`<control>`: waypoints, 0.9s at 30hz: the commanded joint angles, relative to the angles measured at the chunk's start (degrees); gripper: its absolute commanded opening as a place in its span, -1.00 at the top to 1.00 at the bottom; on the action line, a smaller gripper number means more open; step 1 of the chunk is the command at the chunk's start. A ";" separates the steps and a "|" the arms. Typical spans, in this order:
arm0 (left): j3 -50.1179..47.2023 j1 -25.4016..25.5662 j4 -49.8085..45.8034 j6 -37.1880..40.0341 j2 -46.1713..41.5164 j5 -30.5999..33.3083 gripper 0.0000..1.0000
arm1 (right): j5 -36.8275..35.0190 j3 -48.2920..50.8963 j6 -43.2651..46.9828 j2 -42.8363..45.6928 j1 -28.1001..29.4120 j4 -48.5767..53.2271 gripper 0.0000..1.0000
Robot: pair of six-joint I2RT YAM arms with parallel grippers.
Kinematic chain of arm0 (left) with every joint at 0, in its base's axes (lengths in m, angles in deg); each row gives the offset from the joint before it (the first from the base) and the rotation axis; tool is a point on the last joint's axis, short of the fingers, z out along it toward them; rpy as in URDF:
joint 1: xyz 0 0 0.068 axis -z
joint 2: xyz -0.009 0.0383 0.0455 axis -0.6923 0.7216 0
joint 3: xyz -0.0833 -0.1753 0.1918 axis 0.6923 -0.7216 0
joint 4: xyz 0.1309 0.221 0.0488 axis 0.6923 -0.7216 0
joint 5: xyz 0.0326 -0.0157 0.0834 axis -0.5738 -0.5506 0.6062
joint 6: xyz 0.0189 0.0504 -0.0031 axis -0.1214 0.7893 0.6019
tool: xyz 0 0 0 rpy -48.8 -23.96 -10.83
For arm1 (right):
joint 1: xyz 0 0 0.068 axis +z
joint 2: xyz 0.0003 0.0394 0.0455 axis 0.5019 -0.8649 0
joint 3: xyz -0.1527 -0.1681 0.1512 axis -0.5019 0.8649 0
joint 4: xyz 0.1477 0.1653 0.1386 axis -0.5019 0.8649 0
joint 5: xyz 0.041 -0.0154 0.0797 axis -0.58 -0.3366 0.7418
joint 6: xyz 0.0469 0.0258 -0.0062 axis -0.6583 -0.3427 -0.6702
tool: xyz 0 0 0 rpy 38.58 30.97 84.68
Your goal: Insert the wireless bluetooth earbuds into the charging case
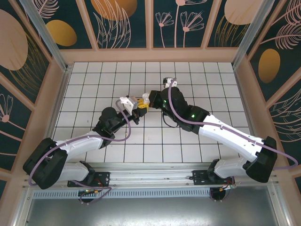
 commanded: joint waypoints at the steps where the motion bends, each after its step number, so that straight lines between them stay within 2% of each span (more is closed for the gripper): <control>1: 1.40 0.42 2.61 -0.71 -0.44 -1.02 0.98 | 0.89 0.66 0.00 -0.41 -0.52 -2.03 0.87; 17: 1.36 0.42 2.26 -0.53 -1.49 -0.84 0.98 | 0.32 1.89 -0.25 -0.82 -0.50 -0.14 0.88; 27: 1.75 0.38 2.29 -0.76 -1.29 -0.75 0.98 | 3.06 2.85 -0.78 -0.97 -0.27 -0.03 0.89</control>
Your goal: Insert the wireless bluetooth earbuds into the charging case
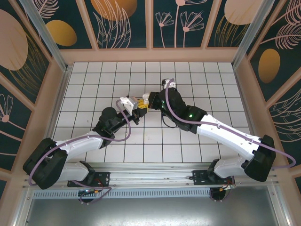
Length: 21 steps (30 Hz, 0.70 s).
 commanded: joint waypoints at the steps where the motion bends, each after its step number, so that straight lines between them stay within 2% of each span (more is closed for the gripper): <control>1: 1.85 0.43 2.62 -0.80 -1.20 -0.51 0.98 | 2.44 1.69 -0.97 0.25 0.12 0.66 0.89; 14: 2.36 0.37 2.88 -0.87 -1.03 -1.00 0.98 | 3.70 1.79 -0.10 -0.05 0.83 0.96 0.90; 21: 2.54 0.35 2.07 -0.43 -1.40 -1.02 0.98 | 4.57 0.98 -0.38 -0.06 0.79 2.73 0.67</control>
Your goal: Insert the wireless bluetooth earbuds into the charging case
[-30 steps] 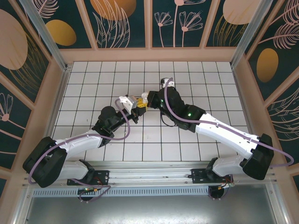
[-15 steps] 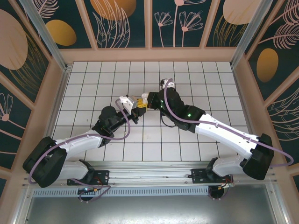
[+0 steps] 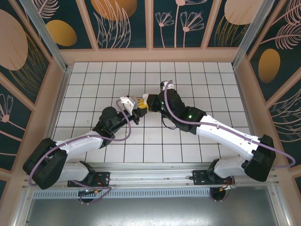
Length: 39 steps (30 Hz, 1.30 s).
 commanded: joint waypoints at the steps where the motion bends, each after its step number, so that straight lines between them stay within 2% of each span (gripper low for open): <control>1: 2.21 0.41 2.99 -0.06 -1.38 -0.99 0.98 | 1.97 -0.05 -0.52 0.07 0.46 2.53 0.64; 12: 1.79 0.39 2.41 -0.08 -1.55 -2.00 0.98 | 2.32 -4.22 -1.16 1.95 0.46 5.01 0.25; 19: 1.24 0.39 2.51 -0.75 -1.86 -3.24 0.98 | 3.37 -6.33 -1.28 4.92 -0.32 7.35 0.15; 23: 1.25 0.42 2.51 -0.77 -2.03 -4.22 0.98 | 4.17 -6.44 -1.14 7.16 -1.36 8.01 0.18; 29: 2.27 0.43 -0.09 0.27 -2.31 -6.63 0.98 | 8.92 -4.69 1.94 8.50 -3.39 7.43 0.44; 34: 2.32 0.44 -4.26 1.30 -4.83 -6.42 0.98 | 12.46 -4.11 3.11 7.93 -4.56 7.30 0.55; 36: 1.73 0.38 -6.71 1.68 -6.49 -5.26 0.98 | 14.81 -3.40 3.02 8.50 -7.08 7.69 0.56; 39: 0.64 0.42 -10.59 1.16 -8.79 -4.49 0.98 | 23.75 -1.46 2.04 8.69 -15.32 9.16 0.57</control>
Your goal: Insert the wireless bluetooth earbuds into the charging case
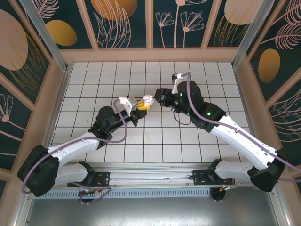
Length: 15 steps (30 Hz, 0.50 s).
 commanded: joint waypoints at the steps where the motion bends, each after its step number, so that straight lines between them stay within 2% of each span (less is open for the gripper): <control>1: -1.50 0.37 -3.98 0.05 -3.63 1.38 0.98 | 10.87 3.28 0.38 0.95 -8.15 1.85 0.57; 3: -3.41 0.35 -4.44 -0.91 -6.74 3.08 0.98 | 14.35 4.96 0.88 0.23 -11.29 1.08 0.57; 6: -4.26 0.34 -10.38 -0.85 -11.68 6.93 0.99 | 15.94 6.00 2.13 -2.78 -12.45 0.13 0.56; 10: -3.54 0.34 -20.99 0.51 -18.42 10.44 0.99 | 20.34 7.18 2.55 -10.33 -12.02 -4.53 0.56; 15: -3.60 0.31 -30.33 0.32 -26.84 14.39 0.99 | 21.48 5.19 4.40 -22.14 -8.45 -9.20 0.54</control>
